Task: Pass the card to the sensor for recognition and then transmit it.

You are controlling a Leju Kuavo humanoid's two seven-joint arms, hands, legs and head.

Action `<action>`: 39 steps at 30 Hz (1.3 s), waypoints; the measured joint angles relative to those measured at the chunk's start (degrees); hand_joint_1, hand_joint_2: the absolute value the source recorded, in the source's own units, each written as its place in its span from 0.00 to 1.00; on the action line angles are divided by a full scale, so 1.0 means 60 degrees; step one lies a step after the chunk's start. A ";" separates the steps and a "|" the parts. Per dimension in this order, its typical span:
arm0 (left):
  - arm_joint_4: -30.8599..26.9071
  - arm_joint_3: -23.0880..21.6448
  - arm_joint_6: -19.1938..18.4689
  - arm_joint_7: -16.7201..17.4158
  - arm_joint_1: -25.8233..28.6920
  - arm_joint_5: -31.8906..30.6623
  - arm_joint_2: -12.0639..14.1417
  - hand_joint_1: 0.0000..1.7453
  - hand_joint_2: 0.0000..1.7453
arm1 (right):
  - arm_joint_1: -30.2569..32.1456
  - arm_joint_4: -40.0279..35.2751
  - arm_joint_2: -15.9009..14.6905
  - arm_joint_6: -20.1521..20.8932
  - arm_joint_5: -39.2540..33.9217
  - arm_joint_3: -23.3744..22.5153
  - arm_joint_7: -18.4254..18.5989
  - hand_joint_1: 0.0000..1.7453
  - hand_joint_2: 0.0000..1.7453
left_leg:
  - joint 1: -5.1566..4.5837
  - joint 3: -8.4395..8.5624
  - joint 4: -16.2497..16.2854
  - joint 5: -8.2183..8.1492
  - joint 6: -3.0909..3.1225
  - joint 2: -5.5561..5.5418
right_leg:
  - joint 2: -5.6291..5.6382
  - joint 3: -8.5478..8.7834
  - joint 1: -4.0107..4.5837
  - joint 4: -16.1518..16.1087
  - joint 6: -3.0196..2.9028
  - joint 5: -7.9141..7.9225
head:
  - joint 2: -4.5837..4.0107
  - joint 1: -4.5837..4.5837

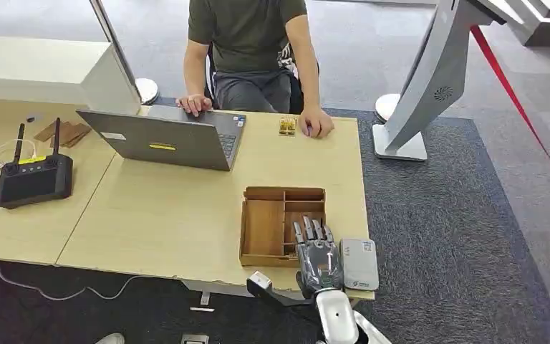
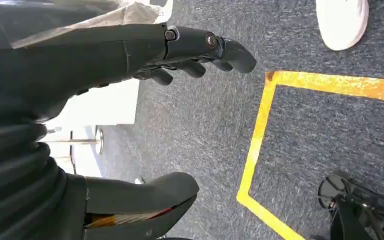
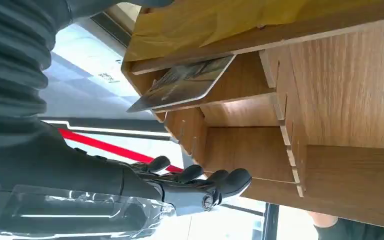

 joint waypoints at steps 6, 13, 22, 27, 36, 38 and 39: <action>0.0000 0.0000 0.0000 0.0025 -0.0001 0.0095 0.0000 0.00 1.00 | -0.0004 0.0069 0.0069 -0.0007 0.0000 -0.0011 -0.0088 0.00 1.00 | 0.0000 0.0000 0.0000 0.0000 0.0000 0.0000 | 0.0000 0.0000 0.0001 0.0000 -0.0001 -0.0001 | 0.0000 0.0000; 0.0000 0.0000 0.0000 0.0026 0.0000 0.0102 0.0000 0.00 1.00 | -0.0012 0.0149 0.0113 -0.0011 -0.0015 -0.0011 -0.0117 1.00 1.00 | 0.0001 0.0000 0.0000 0.0000 0.0000 0.0000 | 0.0000 0.0000 0.0001 0.0000 -0.0001 -0.0001 | 0.0000 0.0000; 0.0000 0.0000 0.0033 0.0026 0.0001 0.0215 0.0000 0.00 1.00 | -0.0091 0.0328 0.0240 -0.0007 -0.0160 -0.0014 -0.0314 1.00 1.00 | 0.0001 0.0000 0.0000 0.0000 0.0000 0.0000 | 0.0000 0.0000 0.0001 0.0000 -0.0001 -0.0001 | 0.0000 0.0000; 0.0000 0.0000 0.0044 0.0026 0.0001 0.0248 0.0000 0.00 1.00 | -0.0154 0.0368 0.0291 -0.0062 -0.0186 -0.0015 -0.0324 1.00 1.00 | 0.0001 0.0001 0.0000 0.0000 0.0000 0.0001 | 0.0000 0.0000 0.0001 0.0000 -0.0002 -0.0001 | 0.0000 0.0000; 0.0000 0.0000 0.0044 0.0022 0.0001 0.0259 0.0000 0.00 1.00 | -0.0141 0.0303 0.0277 -0.0495 -0.0007 -0.0123 -0.0063 1.00 1.00 | 0.0001 0.0001 0.0000 0.0000 0.0000 0.0001 | 0.0001 -0.0002 0.0001 0.0000 -0.0002 -0.0002 | 0.0000 0.0000; 0.0000 0.0000 0.0040 0.0022 0.0004 0.0255 0.0000 0.00 1.00 | -0.0138 0.0132 0.0251 -0.0575 0.0051 -0.0200 -0.0015 1.00 1.00 | 0.0001 0.0001 0.0000 0.0000 0.0000 0.0001 | 0.0001 -0.0003 0.0001 0.0000 -0.0002 -0.0001 | 0.0000 0.0000; 0.0000 0.0000 0.0033 0.0022 0.0002 0.0244 0.0000 0.00 1.00 | -0.0136 0.0032 0.0229 -0.0601 0.0066 -0.0230 -0.0008 1.00 1.00 | 0.0001 0.0001 0.0000 0.0000 0.0000 0.0002 | 0.0001 -0.0002 0.0001 0.0000 -0.0002 -0.0001 | 0.0000 -0.0004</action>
